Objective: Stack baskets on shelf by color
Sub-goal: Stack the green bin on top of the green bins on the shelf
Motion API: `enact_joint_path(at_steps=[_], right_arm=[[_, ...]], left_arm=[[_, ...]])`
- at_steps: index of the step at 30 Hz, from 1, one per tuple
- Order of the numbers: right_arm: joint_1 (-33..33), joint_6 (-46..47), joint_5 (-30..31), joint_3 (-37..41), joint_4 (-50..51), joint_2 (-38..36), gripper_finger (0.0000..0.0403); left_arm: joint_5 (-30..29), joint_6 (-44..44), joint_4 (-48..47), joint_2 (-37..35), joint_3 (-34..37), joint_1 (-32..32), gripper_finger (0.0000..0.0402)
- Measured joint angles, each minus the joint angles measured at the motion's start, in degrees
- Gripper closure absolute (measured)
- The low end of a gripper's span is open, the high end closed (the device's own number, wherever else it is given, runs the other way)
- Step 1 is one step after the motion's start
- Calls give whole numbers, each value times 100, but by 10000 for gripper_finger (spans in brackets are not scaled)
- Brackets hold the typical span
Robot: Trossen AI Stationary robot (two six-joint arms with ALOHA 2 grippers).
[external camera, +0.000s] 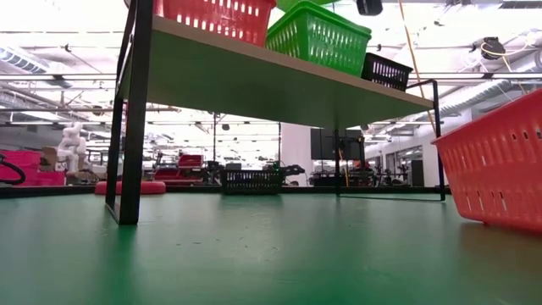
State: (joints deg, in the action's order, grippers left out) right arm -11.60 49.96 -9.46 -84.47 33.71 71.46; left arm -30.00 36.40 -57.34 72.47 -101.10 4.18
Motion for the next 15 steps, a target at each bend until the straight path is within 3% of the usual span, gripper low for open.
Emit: enact_joint_path(at_steps=[7, 15], right_arm=[[-6, 453, -587, 0, 153, 227, 400], [-6, 620, -721, 0, 296, 480, 400]], left_arm=[[153, 24, 9, 31, -2, 90, 164], [159, -30, 5, 24, -2, 253, 174]])
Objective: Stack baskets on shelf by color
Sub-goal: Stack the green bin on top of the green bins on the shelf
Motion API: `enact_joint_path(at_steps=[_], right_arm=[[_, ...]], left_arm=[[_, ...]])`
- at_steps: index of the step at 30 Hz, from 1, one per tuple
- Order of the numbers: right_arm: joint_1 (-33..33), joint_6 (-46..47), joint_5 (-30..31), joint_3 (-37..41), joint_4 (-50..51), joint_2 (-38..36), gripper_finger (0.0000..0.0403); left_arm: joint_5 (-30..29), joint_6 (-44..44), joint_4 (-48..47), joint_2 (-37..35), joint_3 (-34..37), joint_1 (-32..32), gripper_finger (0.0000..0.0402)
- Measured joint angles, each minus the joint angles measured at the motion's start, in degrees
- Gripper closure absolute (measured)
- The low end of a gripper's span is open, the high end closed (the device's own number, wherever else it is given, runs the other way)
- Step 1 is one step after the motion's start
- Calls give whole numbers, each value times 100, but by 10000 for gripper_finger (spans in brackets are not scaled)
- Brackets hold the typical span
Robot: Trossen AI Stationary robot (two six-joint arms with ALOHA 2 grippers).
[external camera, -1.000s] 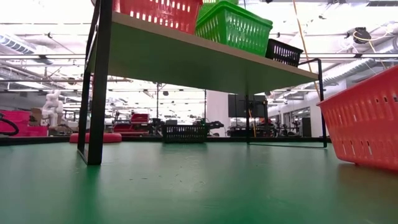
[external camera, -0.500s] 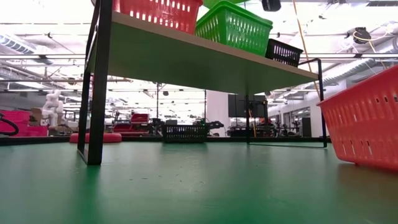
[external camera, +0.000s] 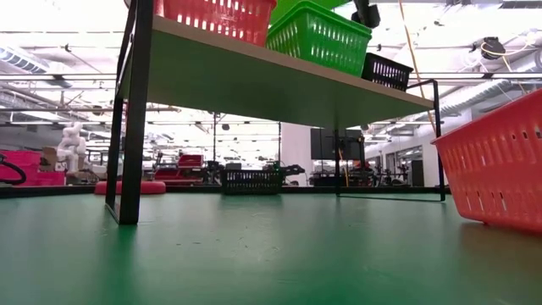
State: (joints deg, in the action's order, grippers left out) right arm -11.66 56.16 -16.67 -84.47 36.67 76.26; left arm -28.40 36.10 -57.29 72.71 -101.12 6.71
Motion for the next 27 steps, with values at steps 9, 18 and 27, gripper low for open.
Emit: enact_joint_path(at_steps=[9, 18, 27], right_arm=[[47, 238, -13, 637, -158, 18, 399], [50, 400, -17, 914, -562, 16, 399], [2, 391, 26, 922, -359, -125, 399]], left_arm=[[-2, -7, -100, -2, 0, 21, 174], [0, 0, -320, -2, 0, 21, 174], [0, 10, -357, -2, 0, 21, 174]])
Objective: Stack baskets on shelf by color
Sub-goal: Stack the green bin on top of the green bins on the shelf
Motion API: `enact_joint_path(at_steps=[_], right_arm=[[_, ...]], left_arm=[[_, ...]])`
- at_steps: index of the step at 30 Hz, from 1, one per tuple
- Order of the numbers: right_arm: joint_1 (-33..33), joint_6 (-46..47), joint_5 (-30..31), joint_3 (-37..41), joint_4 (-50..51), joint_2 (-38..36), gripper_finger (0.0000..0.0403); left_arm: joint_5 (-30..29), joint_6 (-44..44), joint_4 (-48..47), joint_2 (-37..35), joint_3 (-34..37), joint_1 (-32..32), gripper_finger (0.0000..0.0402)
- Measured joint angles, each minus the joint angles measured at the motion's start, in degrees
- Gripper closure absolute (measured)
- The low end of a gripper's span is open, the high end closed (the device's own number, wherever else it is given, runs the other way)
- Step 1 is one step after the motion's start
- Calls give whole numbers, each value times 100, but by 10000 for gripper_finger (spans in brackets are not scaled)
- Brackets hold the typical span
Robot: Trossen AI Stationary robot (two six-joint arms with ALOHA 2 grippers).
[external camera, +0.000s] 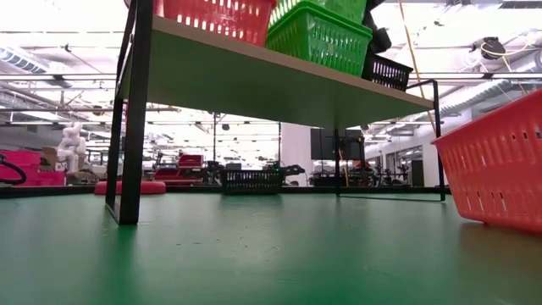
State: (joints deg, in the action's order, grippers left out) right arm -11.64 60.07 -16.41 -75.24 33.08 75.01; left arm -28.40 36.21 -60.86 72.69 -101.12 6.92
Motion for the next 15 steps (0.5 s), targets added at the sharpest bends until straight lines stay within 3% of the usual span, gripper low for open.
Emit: enact_joint_path(at_steps=[9, 15], right_arm=[[-28, -115, 127, -7, 136, -14, 397], [-28, -80, 162, -7, 207, -14, 353]], left_arm=[[0, 28, 0, 0, 0, -2, 174], [0, 29, 2, 0, 0, -2, 174]])
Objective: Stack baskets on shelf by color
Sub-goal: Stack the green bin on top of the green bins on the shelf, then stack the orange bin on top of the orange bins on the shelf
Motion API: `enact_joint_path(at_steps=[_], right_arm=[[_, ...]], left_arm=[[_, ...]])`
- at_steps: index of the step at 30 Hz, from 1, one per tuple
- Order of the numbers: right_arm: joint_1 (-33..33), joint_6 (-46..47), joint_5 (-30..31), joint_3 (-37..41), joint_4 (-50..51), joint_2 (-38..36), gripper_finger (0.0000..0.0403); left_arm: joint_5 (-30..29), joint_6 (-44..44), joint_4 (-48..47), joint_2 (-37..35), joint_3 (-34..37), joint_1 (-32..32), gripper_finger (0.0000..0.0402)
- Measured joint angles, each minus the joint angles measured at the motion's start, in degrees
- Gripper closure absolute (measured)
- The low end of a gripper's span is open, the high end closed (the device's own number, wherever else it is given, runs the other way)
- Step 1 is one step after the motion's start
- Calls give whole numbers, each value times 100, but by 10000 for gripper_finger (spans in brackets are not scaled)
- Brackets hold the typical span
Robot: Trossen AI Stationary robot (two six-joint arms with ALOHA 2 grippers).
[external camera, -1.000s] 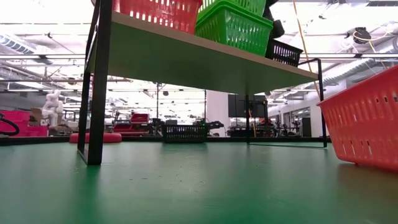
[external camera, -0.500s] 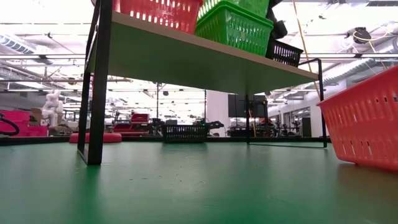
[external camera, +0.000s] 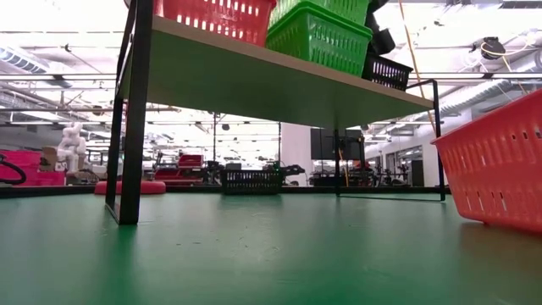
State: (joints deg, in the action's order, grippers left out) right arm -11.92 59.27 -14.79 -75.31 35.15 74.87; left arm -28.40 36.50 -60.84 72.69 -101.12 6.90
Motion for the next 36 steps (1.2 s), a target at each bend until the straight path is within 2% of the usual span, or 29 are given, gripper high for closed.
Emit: enact_joint_path(at_steps=[9, 16, 22, 28, 36], right_arm=[[0, 135, -13, 0, -111, -2, 273], [330, 681, 57, -2, -214, -491, 260], [1587, 1606, 973, -4, 480, -883, 260], [3105, 2967, 1795, -6, 1018, -807, 260], [4646, 4765, 1950, -4, 1616, -96, 259]], left_arm=[[0, 24, 7, 0, 0, 0, 174], [-1, 119, 4, 0, 0, 23, 174], [0, 109, -87, 0, 0, 35, 174], [0, 63, -114, 0, 0, 33, 174], [2, -14, -327, 0, 0, 33, 174]])
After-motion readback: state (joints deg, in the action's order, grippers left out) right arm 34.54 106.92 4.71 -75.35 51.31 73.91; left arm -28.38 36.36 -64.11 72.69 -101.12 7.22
